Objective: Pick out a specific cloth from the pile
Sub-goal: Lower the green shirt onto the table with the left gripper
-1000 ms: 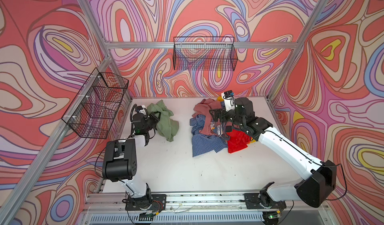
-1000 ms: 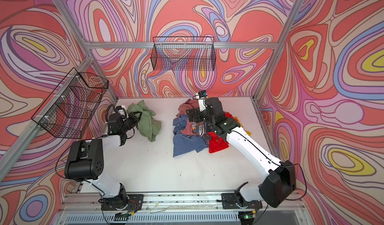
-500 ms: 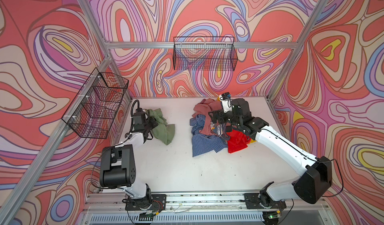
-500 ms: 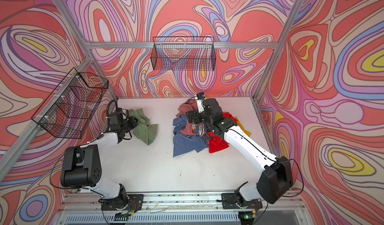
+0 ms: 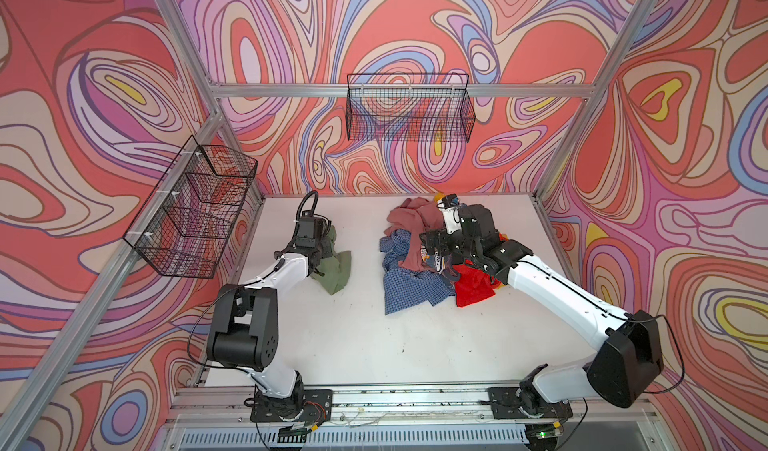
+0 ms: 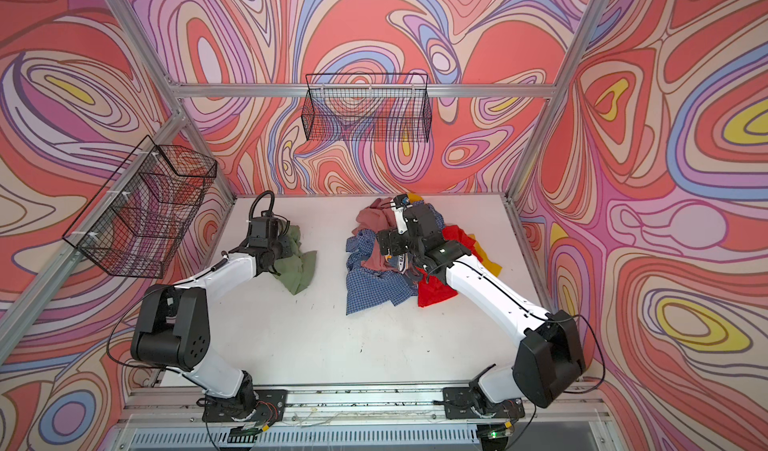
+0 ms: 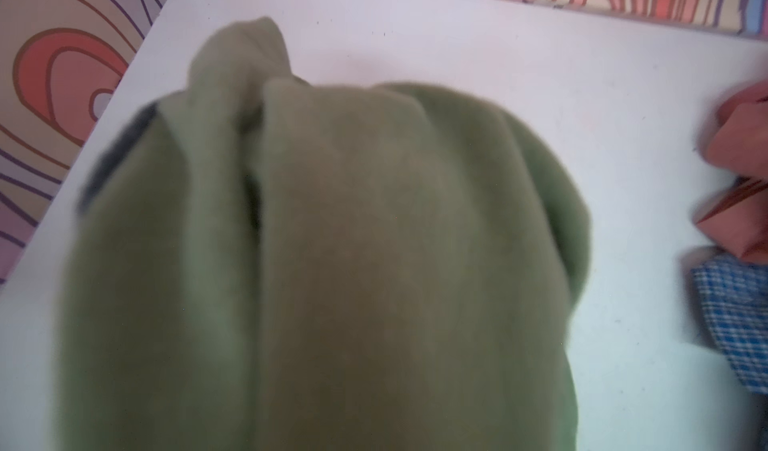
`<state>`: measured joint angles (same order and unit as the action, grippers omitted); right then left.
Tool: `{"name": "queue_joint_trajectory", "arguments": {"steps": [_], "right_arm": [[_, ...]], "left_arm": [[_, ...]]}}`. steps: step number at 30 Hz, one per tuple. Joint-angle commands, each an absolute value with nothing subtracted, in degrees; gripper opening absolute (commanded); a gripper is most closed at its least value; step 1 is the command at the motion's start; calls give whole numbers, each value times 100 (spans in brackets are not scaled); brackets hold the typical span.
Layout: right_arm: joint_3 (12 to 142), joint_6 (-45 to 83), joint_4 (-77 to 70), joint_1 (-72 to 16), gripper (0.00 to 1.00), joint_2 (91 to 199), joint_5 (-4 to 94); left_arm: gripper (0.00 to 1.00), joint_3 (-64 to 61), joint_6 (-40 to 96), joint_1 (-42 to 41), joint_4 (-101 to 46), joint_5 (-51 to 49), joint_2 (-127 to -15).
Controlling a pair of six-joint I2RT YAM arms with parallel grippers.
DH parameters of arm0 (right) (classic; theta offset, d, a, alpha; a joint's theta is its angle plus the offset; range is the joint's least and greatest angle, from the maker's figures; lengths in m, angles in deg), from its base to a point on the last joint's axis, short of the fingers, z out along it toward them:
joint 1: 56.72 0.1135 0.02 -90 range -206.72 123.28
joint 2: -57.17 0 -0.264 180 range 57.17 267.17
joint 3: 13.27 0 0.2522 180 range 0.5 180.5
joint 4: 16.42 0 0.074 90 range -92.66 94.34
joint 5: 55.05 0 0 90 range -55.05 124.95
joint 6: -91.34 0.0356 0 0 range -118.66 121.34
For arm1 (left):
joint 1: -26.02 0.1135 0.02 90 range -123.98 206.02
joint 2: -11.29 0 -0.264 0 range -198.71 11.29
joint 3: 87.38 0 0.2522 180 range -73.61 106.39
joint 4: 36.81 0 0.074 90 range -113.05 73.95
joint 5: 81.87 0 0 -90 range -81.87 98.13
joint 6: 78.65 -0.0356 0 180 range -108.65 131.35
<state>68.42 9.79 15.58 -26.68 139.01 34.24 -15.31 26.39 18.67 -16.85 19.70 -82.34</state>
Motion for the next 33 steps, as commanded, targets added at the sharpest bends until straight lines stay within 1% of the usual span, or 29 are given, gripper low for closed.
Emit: {"name": "queue_joint_trajectory", "arguments": {"steps": [1,3,6,8,12,17,21,25,29,33], "right_arm": [[6709,925,1567,-2717,98,13676,3298],[6678,925,1563,-2743,98,13655,3310],[6668,929,1579,-2779,98,13646,3302],[6663,910,1589,-2795,98,13612,3309],[6556,912,1504,-2833,98,13505,3313],[6508,829,1508,-2877,98,13470,3301],[6523,784,1519,-2917,98,13455,3296],[6521,767,1510,-2930,98,13437,3319],[6510,749,1535,-2939,98,13454,3309],[6503,730,1527,-2947,98,13469,3314]], "left_arm": [[33,-1327,2609,1813,-644,2347,-8364],[45,-1374,2761,1806,-457,2237,-8311],[59,-1550,3024,1803,-380,2322,-8127],[65,-1578,3118,1803,-230,2387,-8006],[70,-1520,3109,1803,59,2390,-7800],[72,-1418,3103,1799,483,2621,-7462],[73,-1483,2937,1641,685,3048,-7059],[73,-1586,3000,1631,868,3055,-6749],[71,-1619,3002,1620,961,3032,-6513],[65,-1598,2708,1584,919,2781,-6606]]}}
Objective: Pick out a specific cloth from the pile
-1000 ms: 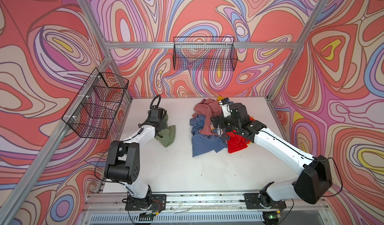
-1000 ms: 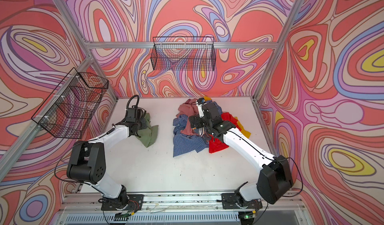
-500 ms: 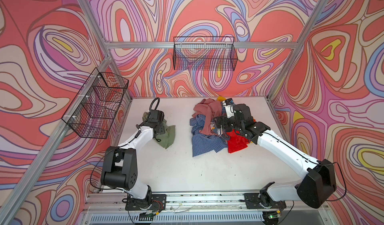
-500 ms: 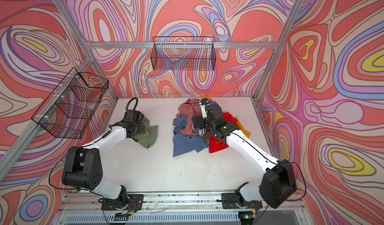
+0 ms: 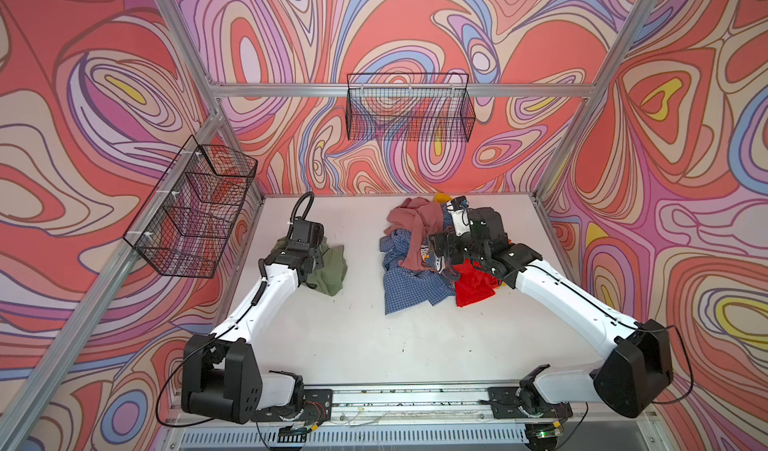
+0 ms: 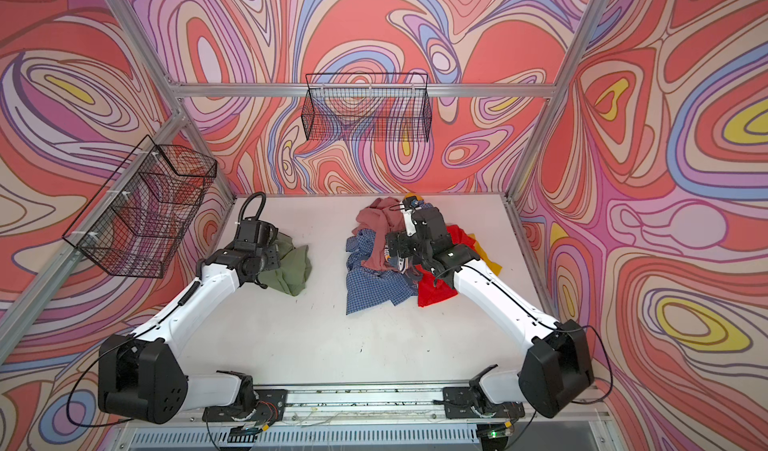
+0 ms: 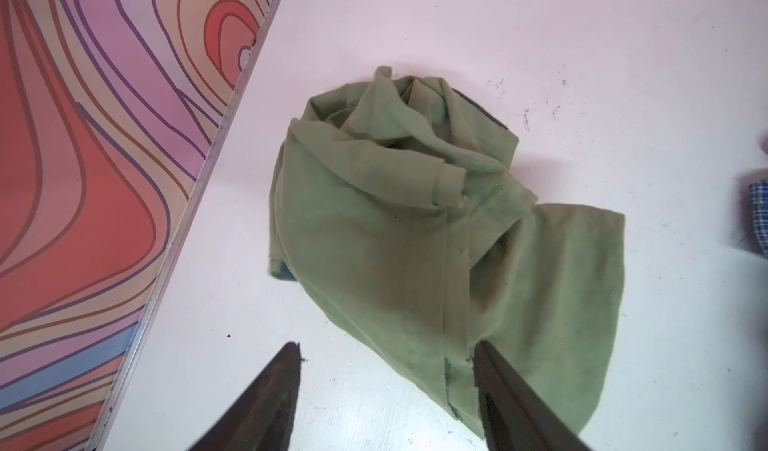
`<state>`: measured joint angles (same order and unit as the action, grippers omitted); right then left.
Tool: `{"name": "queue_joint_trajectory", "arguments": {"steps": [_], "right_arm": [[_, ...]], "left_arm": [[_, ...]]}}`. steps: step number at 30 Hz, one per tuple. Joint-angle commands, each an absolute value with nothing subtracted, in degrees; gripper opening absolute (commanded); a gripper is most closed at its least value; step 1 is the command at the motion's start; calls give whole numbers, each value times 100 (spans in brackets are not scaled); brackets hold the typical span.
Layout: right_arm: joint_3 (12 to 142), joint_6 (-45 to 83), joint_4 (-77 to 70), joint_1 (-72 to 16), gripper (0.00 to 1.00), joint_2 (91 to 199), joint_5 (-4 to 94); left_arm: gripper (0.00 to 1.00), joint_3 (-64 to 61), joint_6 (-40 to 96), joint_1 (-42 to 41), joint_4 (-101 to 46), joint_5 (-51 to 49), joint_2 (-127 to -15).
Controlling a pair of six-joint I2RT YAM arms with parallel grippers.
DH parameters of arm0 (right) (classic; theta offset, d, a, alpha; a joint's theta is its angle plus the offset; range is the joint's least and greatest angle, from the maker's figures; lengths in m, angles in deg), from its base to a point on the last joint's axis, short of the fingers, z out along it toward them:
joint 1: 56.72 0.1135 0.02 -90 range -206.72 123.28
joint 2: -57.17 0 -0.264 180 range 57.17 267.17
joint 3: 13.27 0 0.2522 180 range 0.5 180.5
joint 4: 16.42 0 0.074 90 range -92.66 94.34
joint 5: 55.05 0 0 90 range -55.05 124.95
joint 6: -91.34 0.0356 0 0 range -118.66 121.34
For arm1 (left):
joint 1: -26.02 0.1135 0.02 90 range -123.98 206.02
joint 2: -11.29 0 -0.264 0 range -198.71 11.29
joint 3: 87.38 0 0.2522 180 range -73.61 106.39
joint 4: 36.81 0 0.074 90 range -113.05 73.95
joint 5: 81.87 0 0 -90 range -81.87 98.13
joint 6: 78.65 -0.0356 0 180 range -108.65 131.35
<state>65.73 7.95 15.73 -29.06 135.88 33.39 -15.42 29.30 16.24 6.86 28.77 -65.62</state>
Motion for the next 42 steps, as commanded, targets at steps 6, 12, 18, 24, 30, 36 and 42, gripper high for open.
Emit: {"name": "queue_joint_trajectory", "arguments": {"steps": [6,12,18,24,30,36,42], "right_arm": [[6519,735,1553,-2947,98,13521,3347],[6476,740,1597,-2954,98,13469,3284],[6458,738,1691,-2965,98,13509,3209],[5973,648,1443,-3209,98,13338,3187],[5314,861,1029,-3702,98,13124,3216],[4841,802,575,-4019,97,13047,2903],[4558,689,187,-4213,97,13073,3078]], "left_arm": [[58,-1025,2668,1583,1250,2056,-7681],[54,-900,2797,1592,855,2008,-8389],[52,-374,2872,1837,904,1532,-9308],[52,77,2835,2016,815,1452,-9759],[53,670,2804,2272,833,1280,-10126],[57,957,2588,2295,741,1127,-10273],[60,993,2445,2295,516,891,-10190]]}}
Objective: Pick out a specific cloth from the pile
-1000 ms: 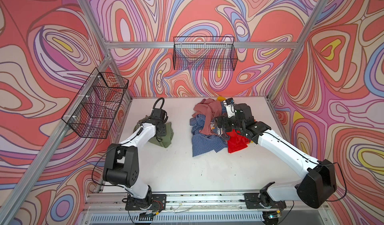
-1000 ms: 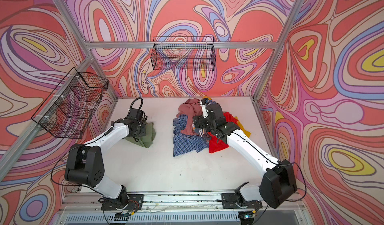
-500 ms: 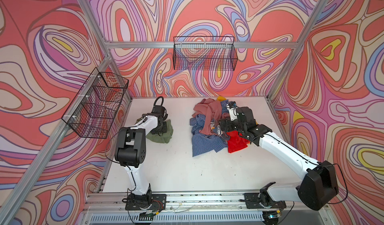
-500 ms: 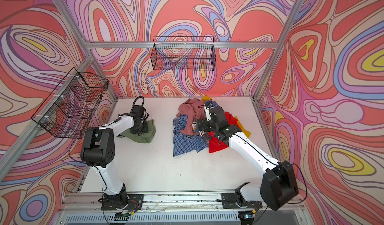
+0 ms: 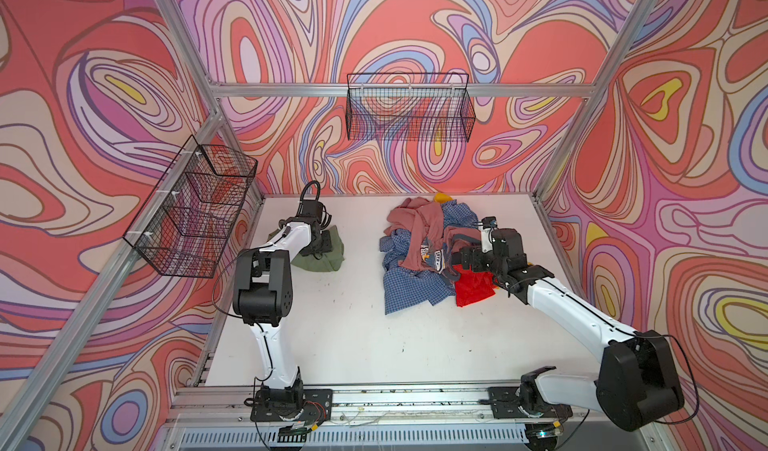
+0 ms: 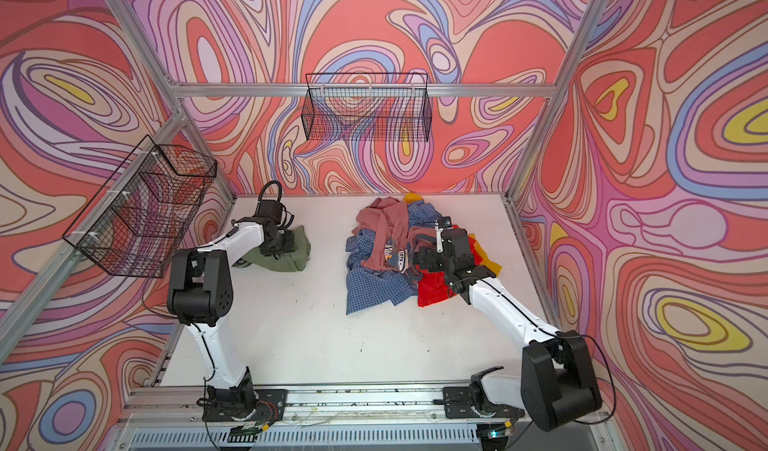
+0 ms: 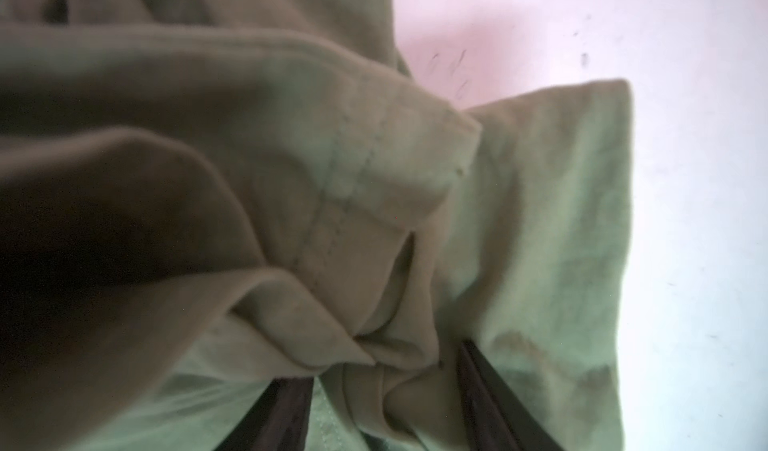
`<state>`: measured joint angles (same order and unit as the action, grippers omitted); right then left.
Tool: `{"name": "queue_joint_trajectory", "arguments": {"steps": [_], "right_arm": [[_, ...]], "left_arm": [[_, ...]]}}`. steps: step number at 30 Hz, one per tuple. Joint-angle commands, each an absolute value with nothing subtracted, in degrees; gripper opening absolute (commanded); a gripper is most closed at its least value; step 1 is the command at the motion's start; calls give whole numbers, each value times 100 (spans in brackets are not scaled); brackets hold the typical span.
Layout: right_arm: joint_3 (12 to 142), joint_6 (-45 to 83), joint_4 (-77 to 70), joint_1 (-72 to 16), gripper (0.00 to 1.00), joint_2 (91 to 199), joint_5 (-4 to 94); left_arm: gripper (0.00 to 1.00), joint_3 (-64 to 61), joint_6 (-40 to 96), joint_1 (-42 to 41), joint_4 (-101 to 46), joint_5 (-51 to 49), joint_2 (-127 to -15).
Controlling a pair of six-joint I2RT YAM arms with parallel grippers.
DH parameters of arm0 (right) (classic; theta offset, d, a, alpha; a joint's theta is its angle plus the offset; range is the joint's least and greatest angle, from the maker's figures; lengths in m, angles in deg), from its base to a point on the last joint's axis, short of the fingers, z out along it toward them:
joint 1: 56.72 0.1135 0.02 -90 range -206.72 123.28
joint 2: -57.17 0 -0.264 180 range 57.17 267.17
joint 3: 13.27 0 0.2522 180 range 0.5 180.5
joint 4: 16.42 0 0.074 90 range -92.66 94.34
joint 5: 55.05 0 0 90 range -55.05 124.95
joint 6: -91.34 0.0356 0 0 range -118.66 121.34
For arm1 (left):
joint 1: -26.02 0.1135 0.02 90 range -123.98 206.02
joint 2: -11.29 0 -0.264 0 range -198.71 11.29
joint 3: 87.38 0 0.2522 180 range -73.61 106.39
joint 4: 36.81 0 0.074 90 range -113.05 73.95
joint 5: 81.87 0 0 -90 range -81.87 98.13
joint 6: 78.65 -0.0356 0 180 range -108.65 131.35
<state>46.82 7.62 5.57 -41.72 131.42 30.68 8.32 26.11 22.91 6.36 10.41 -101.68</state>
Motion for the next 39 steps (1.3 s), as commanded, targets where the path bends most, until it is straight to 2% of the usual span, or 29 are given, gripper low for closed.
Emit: {"name": "queue_joint_trajectory", "arguments": {"steps": [1,6,14,18,23,28,33,35,39], "right_arm": [[4520,656,135,-4221,97,13065,3069],[4169,443,-364,-4352,97,13021,2668],[2781,246,-2535,-4767,98,12804,2433],[2365,224,-3363,-5099,96,13121,2393],[2048,411,-4855,-5294,96,13830,2516],[2283,51,-5667,-5304,95,14600,2824],[2338,-49,-6590,-5342,97,15604,2974],[2476,0,-6144,-5387,98,15511,3035],[2587,55,-6081,-5457,98,15586,3110]], "left_arm": [[61,968,2461,2295,517,923,-10140],[73,196,2719,2144,-73,1445,-9218],[93,-1520,2464,1514,-1370,1939,-7256],[97,-2919,2490,1390,-2332,2367,-6257],[100,-4037,2051,1355,-3197,2982,-5353],[100,-5022,1794,1354,-4589,3138,-5263],[100,-6023,1281,1355,-7069,3185,-5815],[100,-6174,1123,1363,-7714,3120,-6149],[100,-5848,975,1388,-7138,2853,-6250]]}}
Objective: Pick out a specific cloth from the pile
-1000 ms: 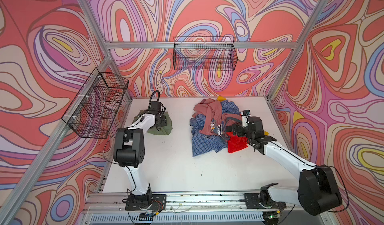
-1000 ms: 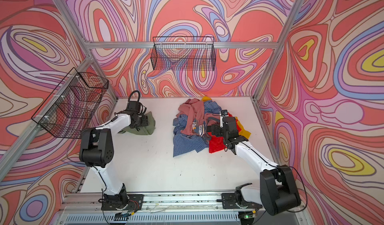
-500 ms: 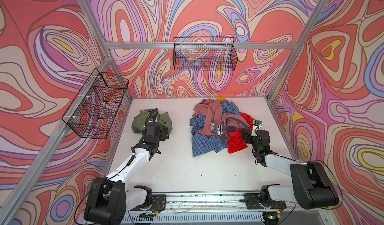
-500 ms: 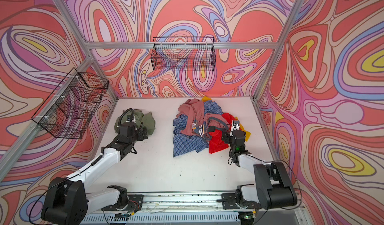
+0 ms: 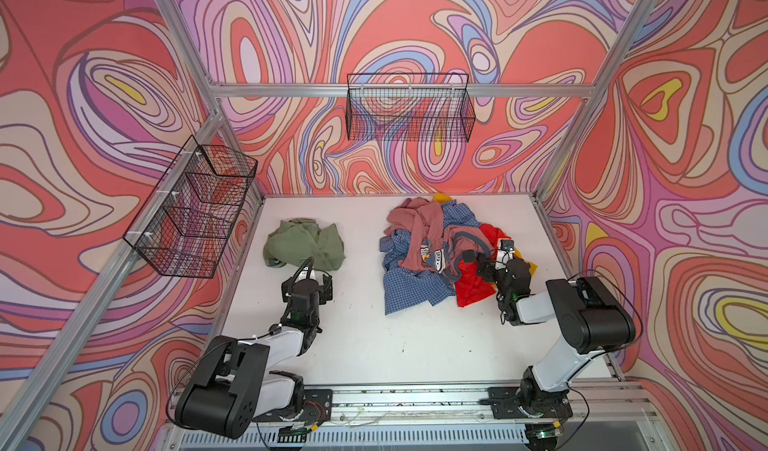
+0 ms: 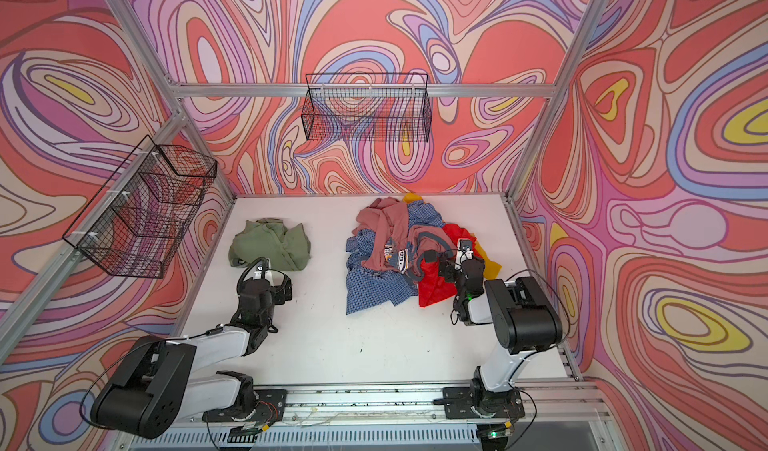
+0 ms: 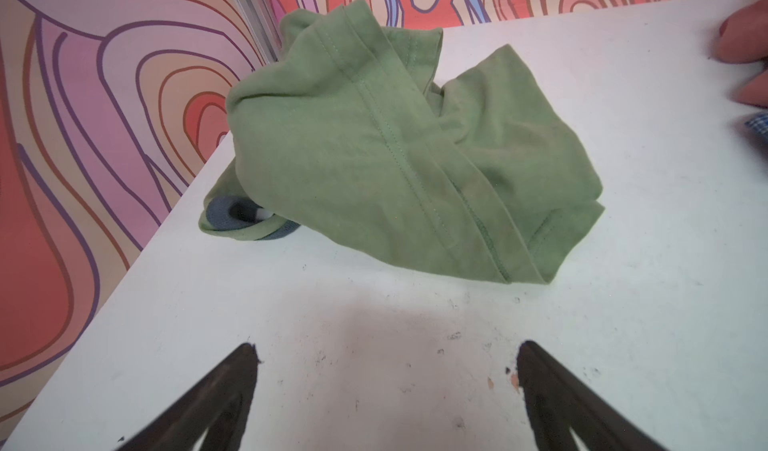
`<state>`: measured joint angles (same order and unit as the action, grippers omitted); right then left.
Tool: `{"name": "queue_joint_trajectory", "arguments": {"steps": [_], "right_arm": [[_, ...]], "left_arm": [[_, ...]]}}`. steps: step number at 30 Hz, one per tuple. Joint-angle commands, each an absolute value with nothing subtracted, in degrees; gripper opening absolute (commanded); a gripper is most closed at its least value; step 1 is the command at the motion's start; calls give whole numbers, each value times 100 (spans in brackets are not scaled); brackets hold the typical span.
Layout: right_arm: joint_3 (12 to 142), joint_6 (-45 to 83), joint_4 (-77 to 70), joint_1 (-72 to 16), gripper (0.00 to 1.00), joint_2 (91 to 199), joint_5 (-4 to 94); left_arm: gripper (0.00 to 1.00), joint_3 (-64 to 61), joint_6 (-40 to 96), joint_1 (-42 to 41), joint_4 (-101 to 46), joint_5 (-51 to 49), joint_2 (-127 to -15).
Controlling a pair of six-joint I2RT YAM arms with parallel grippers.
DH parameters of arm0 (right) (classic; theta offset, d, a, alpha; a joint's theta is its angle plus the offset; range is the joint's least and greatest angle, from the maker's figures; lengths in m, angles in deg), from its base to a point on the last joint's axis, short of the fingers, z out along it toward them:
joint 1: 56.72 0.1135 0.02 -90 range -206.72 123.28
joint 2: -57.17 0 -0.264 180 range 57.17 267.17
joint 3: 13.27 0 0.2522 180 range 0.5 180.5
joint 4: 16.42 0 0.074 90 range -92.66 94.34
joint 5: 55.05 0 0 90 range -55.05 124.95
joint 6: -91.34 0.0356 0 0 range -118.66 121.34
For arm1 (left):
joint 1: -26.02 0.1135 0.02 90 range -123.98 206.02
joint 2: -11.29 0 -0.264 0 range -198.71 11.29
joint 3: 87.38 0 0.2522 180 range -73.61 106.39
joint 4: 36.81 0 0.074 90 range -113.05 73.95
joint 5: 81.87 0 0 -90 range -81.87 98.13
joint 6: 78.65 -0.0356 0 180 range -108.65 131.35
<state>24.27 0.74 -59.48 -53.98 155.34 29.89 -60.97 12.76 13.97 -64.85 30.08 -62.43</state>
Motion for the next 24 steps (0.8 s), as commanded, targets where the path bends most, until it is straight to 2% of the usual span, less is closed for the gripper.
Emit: {"name": "queue_joint_trajectory", "arguments": {"steps": [1,6,10,13,15,16,18,19,24], "right_arm": [[2607,67,-5965,-5469,98,15554,3130],[2649,104,-5907,-5514,98,15569,3206],[2659,113,-5895,-5532,98,15569,3224],[2651,116,-5891,-5536,98,15569,3235],[2664,119,-5889,-5537,98,15569,3235],[2667,119,-5873,-5532,98,15573,3238],[2669,125,-5869,-5540,98,15575,3241],[2669,125,-5856,-5541,98,15570,3249],[2680,133,-5844,-5559,98,15568,3262]], "left_arm": [[100,-5842,924,1398,-7277,2818,-6345],[100,-5936,616,1604,-7916,2335,-6717],[100,-6211,923,2047,-10087,2134,-8151],[98,-5790,1094,2156,-8195,1832,-7484],[97,-5334,1024,2221,-7846,1815,-7865],[97,-5113,1218,2372,-7008,1493,-7611],[95,-5258,1288,2491,-7613,1460,-7782],[100,-5265,1332,2471,-7525,1596,-7714],[100,-5232,1384,2475,-7339,1635,-7650]]}}
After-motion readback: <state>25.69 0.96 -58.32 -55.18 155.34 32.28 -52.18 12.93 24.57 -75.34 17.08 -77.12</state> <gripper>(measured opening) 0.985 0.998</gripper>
